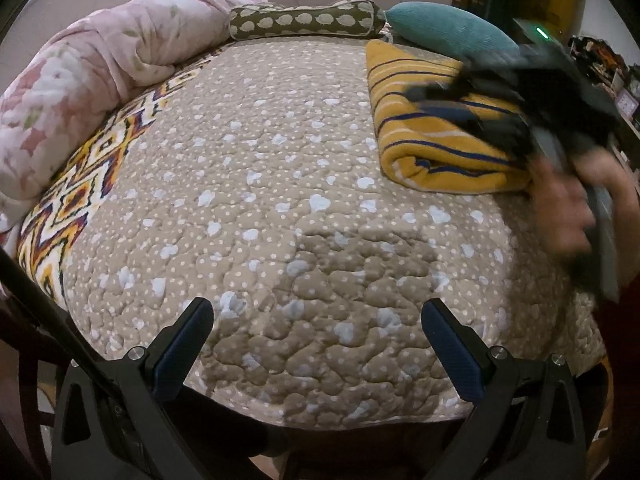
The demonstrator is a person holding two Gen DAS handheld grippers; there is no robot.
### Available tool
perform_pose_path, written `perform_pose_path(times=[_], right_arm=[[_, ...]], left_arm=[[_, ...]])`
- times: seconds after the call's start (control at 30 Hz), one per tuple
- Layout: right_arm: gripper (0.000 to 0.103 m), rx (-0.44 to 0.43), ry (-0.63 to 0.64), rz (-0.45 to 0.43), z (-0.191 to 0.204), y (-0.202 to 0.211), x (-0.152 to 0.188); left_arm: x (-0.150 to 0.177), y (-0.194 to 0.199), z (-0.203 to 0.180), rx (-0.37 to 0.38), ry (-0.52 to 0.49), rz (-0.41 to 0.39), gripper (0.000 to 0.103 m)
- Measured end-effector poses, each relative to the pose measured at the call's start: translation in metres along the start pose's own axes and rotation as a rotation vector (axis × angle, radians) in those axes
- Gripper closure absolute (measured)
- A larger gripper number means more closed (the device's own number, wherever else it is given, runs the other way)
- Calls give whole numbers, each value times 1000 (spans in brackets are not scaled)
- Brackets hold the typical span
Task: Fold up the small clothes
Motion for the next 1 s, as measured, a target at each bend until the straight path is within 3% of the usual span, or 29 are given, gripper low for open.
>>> perform_pose_path(times=[0.13,0.23,0.3,0.47,0.53,0.63,0.7,0.73,0.77,1.0], right_arm=[[81,61,80,104,-1,8,50],[76,91,83,165,-3,30,69],[76,114,118,90,-1,52,58],[74,132,25,-247,-14,117,-30],[70,182,-7,-292,-26,117,-58],[66,252,-84,-236,-59,97,-79],[72,387,-143,-233,-87,99,-80],[69,441,-151,-251,-91,105,-77],[55,509,-146,-275,-94,115,-72],[49,603,-12,-335,-66,172,-6]], left_arm=[[1,-6,-2,19,4,18,0],[1,-7,-3,19,-4,16,0],[1,-7,-4,17,-5,13,0],[2,-10,-13,11,-31,23,0],[2,-8,-14,3,-41,19,0],[0,-5,-11,-8,-35,9,0],[-1,-3,-7,-13,-26,1,0],[-2,-2,-5,-16,-21,-2,0],[-3,-3,-3,-15,-16,-2,0],[3,-11,-11,6,-27,28,0]])
Point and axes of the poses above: each gripper's, at about its wrist camera, not at the fingertips, and y roughly against the way its jaws point, z to its left, x to its underside, the point moved 6 cm from there along -y, roughly the way its jaws point
